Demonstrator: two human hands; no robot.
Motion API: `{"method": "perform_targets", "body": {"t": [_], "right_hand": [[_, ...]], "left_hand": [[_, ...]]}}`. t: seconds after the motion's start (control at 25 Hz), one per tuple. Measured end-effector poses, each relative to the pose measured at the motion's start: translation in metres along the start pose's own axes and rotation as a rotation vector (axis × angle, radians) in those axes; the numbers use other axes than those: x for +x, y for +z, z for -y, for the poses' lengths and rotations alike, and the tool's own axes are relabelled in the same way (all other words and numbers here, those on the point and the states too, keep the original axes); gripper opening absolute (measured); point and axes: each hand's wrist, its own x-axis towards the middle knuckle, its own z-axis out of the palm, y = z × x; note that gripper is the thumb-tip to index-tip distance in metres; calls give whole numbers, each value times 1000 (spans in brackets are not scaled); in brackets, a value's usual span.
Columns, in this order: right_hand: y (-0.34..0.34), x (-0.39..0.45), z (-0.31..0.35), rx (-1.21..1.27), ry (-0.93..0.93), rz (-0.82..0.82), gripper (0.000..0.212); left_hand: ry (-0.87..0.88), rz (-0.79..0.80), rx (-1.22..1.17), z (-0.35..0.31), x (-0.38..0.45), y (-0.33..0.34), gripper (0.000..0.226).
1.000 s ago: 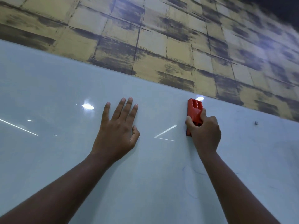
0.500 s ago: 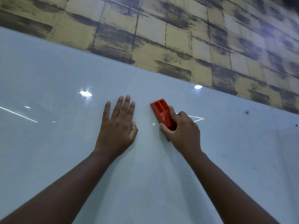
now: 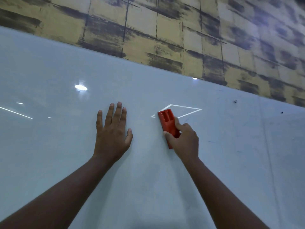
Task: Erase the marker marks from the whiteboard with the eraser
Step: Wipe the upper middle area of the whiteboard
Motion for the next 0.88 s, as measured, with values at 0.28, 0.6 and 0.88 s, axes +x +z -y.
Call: {"method": "perform_targets", "body": {"t": [0.28, 0.6, 0.88], "right_hand": [[3, -10, -15, -59, -294, 103, 76], [-16, 18, -94, 50, -148, 7, 72], [24, -73, -57, 31, -333, -20, 74]], "left_hand": [[-30, -48, 84, -28, -17, 13, 73], [-40, -100, 52, -38, -51, 14, 66], [-29, -59, 9, -40, -75, 10, 66]]}}
